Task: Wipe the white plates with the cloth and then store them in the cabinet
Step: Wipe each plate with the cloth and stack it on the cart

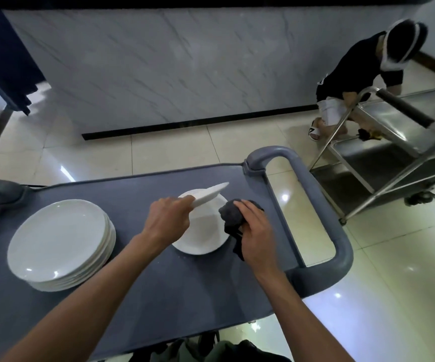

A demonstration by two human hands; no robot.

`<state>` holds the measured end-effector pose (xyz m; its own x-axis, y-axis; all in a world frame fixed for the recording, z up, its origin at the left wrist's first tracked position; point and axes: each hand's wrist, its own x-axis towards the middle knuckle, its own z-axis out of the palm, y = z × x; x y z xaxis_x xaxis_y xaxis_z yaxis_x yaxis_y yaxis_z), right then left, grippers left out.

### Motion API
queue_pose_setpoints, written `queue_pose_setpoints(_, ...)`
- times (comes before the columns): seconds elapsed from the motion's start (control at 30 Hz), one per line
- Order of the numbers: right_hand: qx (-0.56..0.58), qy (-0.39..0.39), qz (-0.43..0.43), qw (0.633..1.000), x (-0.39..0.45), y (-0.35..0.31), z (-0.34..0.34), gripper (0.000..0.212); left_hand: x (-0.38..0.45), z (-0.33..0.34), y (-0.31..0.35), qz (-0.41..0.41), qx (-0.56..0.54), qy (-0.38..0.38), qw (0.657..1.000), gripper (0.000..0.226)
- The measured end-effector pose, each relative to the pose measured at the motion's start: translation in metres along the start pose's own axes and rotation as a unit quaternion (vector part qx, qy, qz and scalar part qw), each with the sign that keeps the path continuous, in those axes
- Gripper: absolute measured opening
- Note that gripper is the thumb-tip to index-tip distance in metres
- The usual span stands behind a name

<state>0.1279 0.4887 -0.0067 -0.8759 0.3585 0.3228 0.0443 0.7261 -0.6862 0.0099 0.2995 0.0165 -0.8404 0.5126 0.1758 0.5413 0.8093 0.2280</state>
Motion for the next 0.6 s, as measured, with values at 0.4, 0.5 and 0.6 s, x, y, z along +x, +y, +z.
queue_pose_setpoints(0.4, -0.001, -0.004, 0.023, 1.0, 0.003, 0.005, -0.011, 0.041, -0.033, 0.033, 0.011, 0.125, 0.039, -0.027, 0.991, 0.036)
queue_pose_setpoints(0.5, -0.006, 0.0, 0.014, 1.0, 0.002, 0.005, -0.01, 0.041, -0.046, 0.045, 0.005, 0.135, 0.031, -0.025, 0.99, 0.042)
queue_pose_setpoints(0.6, -0.002, -0.005, 0.01, 1.0, 0.002, 0.004, -0.007, 0.043, -0.053, 0.056, -0.004, 0.139, 0.019, -0.028, 0.99, 0.044)
